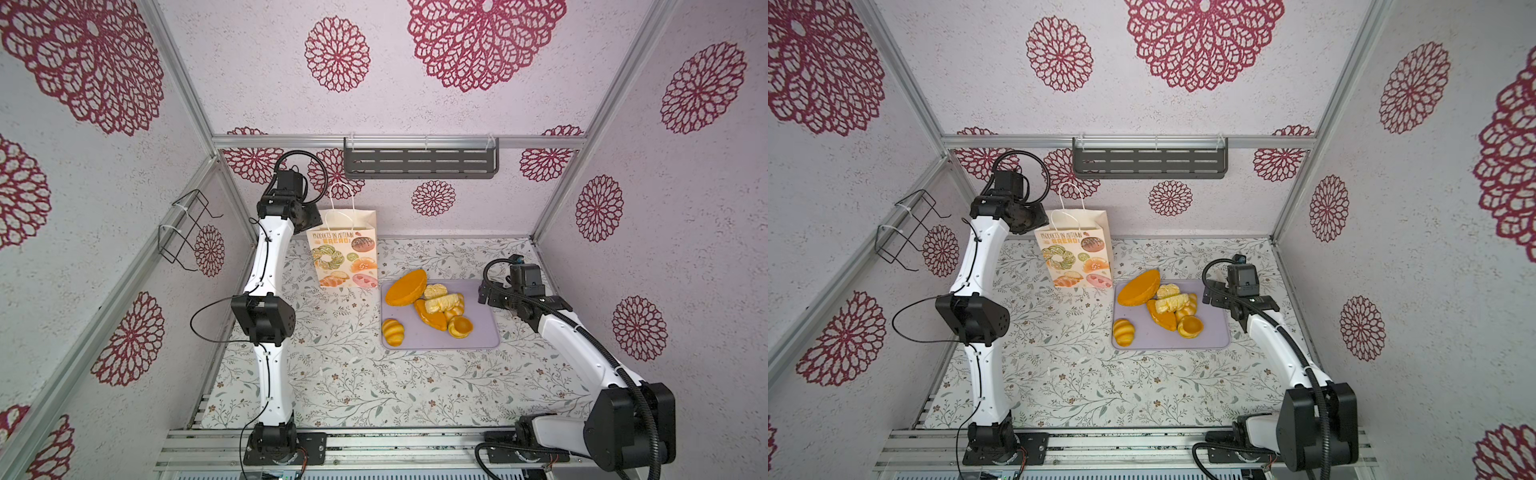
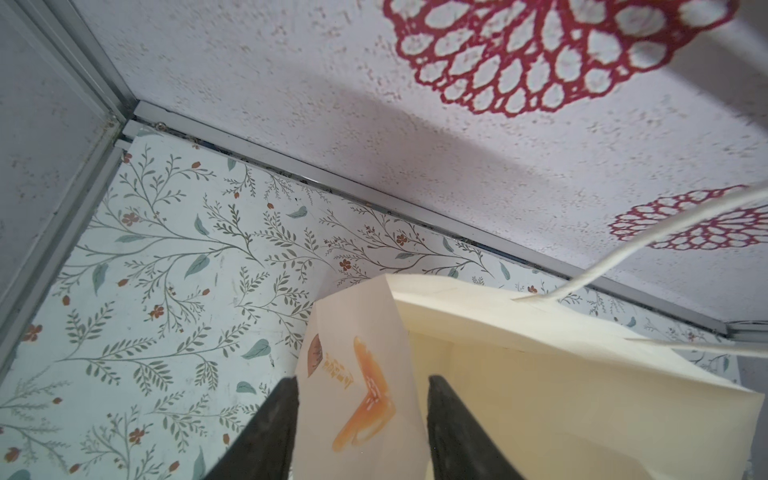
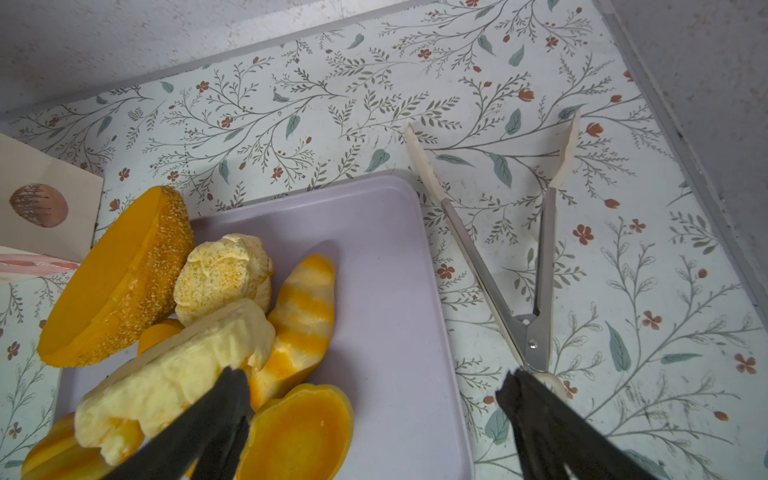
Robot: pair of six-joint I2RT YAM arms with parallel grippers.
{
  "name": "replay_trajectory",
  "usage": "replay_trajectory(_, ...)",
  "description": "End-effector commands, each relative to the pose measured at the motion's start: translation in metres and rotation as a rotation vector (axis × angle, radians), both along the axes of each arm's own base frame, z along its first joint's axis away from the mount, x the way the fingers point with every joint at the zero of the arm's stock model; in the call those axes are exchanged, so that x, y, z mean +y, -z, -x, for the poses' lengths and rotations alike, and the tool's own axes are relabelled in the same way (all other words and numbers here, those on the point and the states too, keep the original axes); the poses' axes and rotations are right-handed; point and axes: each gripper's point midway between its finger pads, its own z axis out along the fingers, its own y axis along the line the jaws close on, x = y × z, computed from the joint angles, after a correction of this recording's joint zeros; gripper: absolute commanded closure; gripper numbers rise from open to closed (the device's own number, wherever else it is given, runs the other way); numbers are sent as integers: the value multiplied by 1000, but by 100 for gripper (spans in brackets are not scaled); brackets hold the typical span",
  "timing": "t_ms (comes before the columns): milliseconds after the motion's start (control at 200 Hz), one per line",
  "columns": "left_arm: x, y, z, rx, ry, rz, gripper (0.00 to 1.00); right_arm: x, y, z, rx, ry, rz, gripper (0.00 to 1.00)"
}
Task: Place the fake bread into the paper bag
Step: 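Lower the left gripper onto the paper bag's top edge and close it, then pull the gripped paper bag toward the robot with the left gripper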
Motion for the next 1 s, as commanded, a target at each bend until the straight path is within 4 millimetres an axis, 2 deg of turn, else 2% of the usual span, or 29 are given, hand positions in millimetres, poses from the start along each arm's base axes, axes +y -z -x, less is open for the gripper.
replay_trajectory(0,3,0,1,7,3,-36,53,0,-3,-2,-14,-10,1,1)
replay_trajectory(190,8,6,4,30,-4,-65,63,1,-1,-1,-8,-10,-4,1)
replay_trajectory(400,12,6,6,39,-20,-82,64,1,-1,-1,-9,-12,-6,1)
replay_trajectory(440,13,4,7,32,-24,-81,61,1,-1,-2,-9,-12,-7,1)
replay_trajectory(485,12,1,7,24,-26,-73,52,2,-1,-2,-8,-13,-8,1)
replay_trajectory(571,7,-8,5,-2,-17,-44,50,1,-1,-1,-10,-13,-6,1)
replay_trajectory(716,-4,-18,6,-32,5,27,40,1,0,-1,-8,-16,-4,1)
replay_trajectory(851,-14,-23,4,-49,28,80,34,2,2,0,-6,-17,-6,1)
replay_trajectory(991,-13,-20,3,-43,24,70,34,2,4,1,-1,-18,-7,1)
